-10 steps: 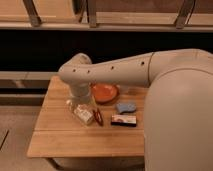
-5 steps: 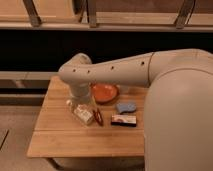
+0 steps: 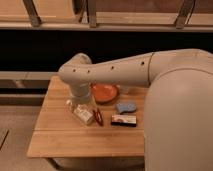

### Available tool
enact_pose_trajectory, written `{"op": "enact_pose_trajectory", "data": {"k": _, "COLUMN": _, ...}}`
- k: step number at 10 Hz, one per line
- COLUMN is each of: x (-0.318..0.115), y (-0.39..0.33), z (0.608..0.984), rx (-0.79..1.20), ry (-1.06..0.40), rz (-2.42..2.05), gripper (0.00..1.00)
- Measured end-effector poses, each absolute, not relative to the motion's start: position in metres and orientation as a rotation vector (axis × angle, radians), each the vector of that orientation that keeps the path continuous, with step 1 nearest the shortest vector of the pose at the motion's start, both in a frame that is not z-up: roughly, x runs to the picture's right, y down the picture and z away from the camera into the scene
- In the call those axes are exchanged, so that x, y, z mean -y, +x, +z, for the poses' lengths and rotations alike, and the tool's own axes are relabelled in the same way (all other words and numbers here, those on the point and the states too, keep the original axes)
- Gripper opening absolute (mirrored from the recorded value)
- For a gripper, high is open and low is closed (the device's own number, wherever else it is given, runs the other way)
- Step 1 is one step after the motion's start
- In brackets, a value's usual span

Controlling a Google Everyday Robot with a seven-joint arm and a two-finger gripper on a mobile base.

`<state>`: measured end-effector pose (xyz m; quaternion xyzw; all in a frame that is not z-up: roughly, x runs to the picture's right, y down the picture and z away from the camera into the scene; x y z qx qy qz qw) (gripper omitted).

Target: Place the pepper on the white sponge

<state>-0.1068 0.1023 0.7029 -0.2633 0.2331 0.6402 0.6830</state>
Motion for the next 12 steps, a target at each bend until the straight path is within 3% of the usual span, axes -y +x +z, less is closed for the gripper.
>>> {"op": "enact_pose_trajectory", "data": {"k": 9, "x": -0.099, "y": -0.106, "z": 0.703, "rx": -0.511, "ry": -0.581, "rz": 1.431, "gripper": 0.65}}
{"op": "enact_pose_trajectory", "data": {"k": 12, "x": -0.034, "y": -0.069, "z": 0.701, "rx": -0.295, "ry": -0.477, "rz": 1.444, "gripper": 0.65}}
